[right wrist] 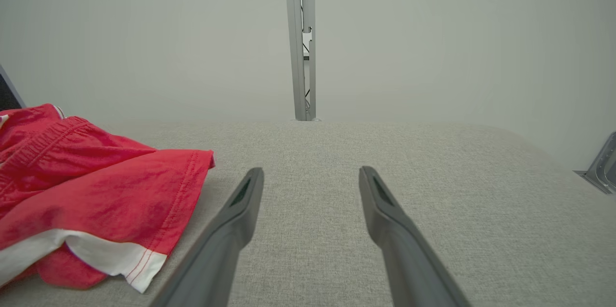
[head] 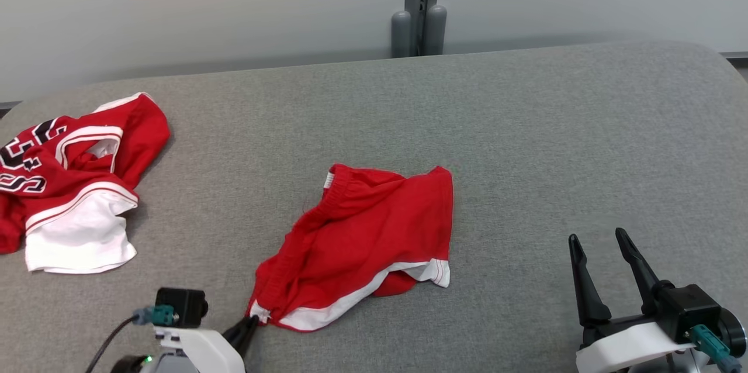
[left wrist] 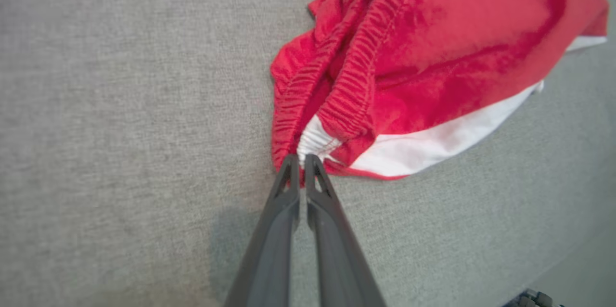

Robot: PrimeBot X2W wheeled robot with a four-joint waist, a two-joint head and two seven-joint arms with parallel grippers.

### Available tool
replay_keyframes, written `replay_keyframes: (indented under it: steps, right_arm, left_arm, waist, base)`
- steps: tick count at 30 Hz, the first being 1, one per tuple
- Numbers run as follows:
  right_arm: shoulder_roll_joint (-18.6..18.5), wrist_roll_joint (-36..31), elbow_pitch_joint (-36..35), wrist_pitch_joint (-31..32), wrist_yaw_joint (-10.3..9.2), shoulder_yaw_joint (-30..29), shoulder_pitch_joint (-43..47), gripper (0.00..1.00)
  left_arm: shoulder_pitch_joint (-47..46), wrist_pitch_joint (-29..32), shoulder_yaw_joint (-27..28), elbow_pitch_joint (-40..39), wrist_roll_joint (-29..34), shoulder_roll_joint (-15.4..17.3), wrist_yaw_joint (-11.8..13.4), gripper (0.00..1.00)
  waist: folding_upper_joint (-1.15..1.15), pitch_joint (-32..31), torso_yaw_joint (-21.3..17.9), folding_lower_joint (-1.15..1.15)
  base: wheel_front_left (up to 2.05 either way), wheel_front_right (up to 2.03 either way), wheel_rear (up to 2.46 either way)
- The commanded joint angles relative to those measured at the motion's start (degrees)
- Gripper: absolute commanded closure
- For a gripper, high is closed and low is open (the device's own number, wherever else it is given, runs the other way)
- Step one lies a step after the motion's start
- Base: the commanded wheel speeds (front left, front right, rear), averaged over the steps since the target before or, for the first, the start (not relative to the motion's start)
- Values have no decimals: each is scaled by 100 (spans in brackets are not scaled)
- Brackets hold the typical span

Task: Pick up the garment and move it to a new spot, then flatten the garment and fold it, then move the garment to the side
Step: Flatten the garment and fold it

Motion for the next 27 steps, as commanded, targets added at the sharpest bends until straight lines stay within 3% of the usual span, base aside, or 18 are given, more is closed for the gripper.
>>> replay_keyframes:
  steps: [1,4,5,7,8,13,19,27]
  right_arm:
    - [-33,-17,-12,-28,1,-5,39,0]
    - [-33,-43,11,-28,1,11,30,0]
    - [-34,-53,18,-28,1,11,22,0]
    - [-34,-66,30,-28,1,21,10,0]
    - [-34,-67,37,-28,1,22,3,0]
    - [-34,-72,47,-28,2,9,23,0]
    - [-35,-149,-23,-28,1,-52,100,0]
    - [-33,-578,-493,-28,1,-247,340,0]
  left_arm:
    - [23,-32,37,0,-58,7,20,100]
    - [231,-269,90,41,-193,-225,11,100]
    - [265,-351,117,71,-222,-281,14,93]
    - [286,-632,230,134,-257,-410,68,23]
    - [298,-779,286,159,-263,-480,67,1]
    - [226,-1438,476,301,-168,-659,53,0]
    - [139,-1972,532,245,115,-593,68,0]
    - [469,-2581,651,-331,966,-431,359,0]
  waist:
    - [0,2,31,0]
    - [0,-8,95,0]
    - [0,-16,109,0]
    - [0,-39,128,0]
    - [0,-51,133,0]
    - [0,-92,148,0]
    - [0,-170,131,0]
    - [0,-487,168,0]
  base:
    - [0,0,0]
    - [0,0,0]
    - [0,0,0]
    - [0,0,0]
    - [0,0,0]
    - [0,0,0]
    - [0,0,0]
    - [0,0,0]
